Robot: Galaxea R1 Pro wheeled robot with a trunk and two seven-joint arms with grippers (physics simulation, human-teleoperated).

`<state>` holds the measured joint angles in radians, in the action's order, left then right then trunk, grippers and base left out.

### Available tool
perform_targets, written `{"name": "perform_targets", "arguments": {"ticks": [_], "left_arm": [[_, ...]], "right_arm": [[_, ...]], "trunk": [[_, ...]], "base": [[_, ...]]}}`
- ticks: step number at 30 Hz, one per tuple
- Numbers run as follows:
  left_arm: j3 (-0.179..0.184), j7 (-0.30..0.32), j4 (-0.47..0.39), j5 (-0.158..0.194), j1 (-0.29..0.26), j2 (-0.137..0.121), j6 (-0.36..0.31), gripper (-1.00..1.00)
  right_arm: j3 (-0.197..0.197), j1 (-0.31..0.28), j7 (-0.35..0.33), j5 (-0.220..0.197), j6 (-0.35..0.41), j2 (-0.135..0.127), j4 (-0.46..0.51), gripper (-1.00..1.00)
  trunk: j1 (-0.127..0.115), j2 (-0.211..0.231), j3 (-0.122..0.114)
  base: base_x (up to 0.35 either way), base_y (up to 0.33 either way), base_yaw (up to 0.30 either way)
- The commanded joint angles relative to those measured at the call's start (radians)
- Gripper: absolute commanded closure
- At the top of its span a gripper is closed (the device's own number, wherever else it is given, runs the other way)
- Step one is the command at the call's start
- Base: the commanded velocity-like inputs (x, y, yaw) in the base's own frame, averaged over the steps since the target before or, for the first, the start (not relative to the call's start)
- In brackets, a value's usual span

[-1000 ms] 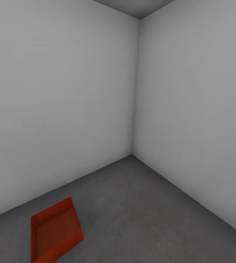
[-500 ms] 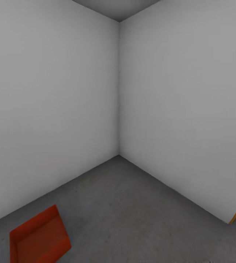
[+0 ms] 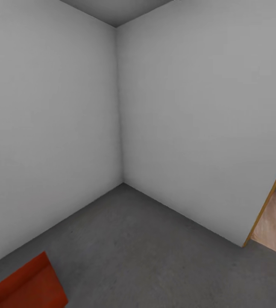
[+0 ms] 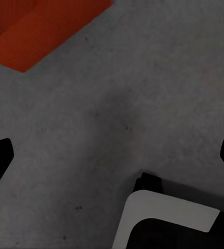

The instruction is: Move the two storage containers from the living room to the garage. In the garage, place one container on the floor and stack the other container on top of it (either order is fine).

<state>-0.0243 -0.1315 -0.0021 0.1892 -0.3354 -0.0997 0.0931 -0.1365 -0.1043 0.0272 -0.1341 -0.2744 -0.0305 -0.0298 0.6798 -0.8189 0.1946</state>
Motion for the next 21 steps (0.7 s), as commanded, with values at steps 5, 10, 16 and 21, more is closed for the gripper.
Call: {"name": "perform_targets", "arguments": {"ticks": [5, 10, 16, 21], "left_arm": [[-0.002, 0.0, 0.001, 0.006, 0.0, 0.0, 0.004, -1.0], [-0.002, 0.0, 0.001, 0.006, 0.0, 0.0, 0.004, -1.0], [-0.004, 0.023, 0.002, 0.004, 0.125, 0.069, -0.012, -1.0], [-0.001, 0.038, -0.001, 0.003, 0.135, 0.065, -0.012, -1.0]], "right_arm": [[-0.009, -0.002, 0.002, -0.009, -0.005, 0.004, -0.003, -1.0], [-0.005, -0.002, 0.001, -0.016, -0.003, 0.0, -0.002, -1.0], [-0.003, -0.002, 0.0, -0.019, -0.003, -0.003, -0.002, -1.0], [-0.002, -0.002, 0.002, -0.021, -0.003, -0.002, -0.002, -1.0]], "trunk": [[0.0, -0.001, -0.001], [0.0, -0.001, -0.004], [0.0, -0.001, -0.007], [0.0, -0.001, -0.01]], "base": [[0.0, 0.0, -0.284], [0.0, 0.0, -0.284], [0.0, 0.0, -0.284], [0.0, 0.0, -0.284]]}}
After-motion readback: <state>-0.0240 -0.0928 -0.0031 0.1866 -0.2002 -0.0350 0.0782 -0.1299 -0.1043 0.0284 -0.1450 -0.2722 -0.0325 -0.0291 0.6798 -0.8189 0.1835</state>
